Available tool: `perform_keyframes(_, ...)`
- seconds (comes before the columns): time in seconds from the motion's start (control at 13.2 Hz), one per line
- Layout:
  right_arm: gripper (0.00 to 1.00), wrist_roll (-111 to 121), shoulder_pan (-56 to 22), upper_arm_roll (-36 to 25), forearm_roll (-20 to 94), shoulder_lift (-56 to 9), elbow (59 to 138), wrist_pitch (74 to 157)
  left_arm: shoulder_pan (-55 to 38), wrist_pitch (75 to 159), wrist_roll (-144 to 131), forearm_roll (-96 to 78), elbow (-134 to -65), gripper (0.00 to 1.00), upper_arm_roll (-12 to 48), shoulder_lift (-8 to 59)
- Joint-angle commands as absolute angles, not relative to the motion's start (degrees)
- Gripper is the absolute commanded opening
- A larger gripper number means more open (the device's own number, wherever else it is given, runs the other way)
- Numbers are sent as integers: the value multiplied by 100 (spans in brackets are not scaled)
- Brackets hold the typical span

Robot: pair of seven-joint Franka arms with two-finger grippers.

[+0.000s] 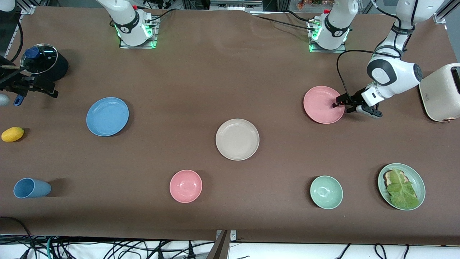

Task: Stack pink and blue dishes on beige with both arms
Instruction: 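Lower the left gripper and pinch the pink plate rim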

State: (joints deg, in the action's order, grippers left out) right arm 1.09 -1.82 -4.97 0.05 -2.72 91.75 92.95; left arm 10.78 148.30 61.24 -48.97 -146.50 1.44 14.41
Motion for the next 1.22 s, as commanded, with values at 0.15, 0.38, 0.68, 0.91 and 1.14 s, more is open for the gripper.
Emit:
perform_keyframes(0.15,100,79,-176,-492,53,-299,9088,9255,1143,14880,6302,-5115,-14977,99,158,1073)
perform_keyframes(0.38,100,79,-176,-483,53,-299,9088,9264,1134,14862,6171,-5115,-15082,81,158,967)
perform_keyframes(0.68,100,79,-176,-483,62,-299,9088,9255,1116,14862,6117,-5115,-15091,1,158,949)
perform_keyframes(0.91,100,79,-176,-492,62,-290,9088,9255,1107,14862,6126,-5115,-15091,0,158,949)
perform_keyframes(1.14,100,88,-176,-492,62,-299,9088,9255,1107,14854,6117,-5115,-15082,0,158,949)
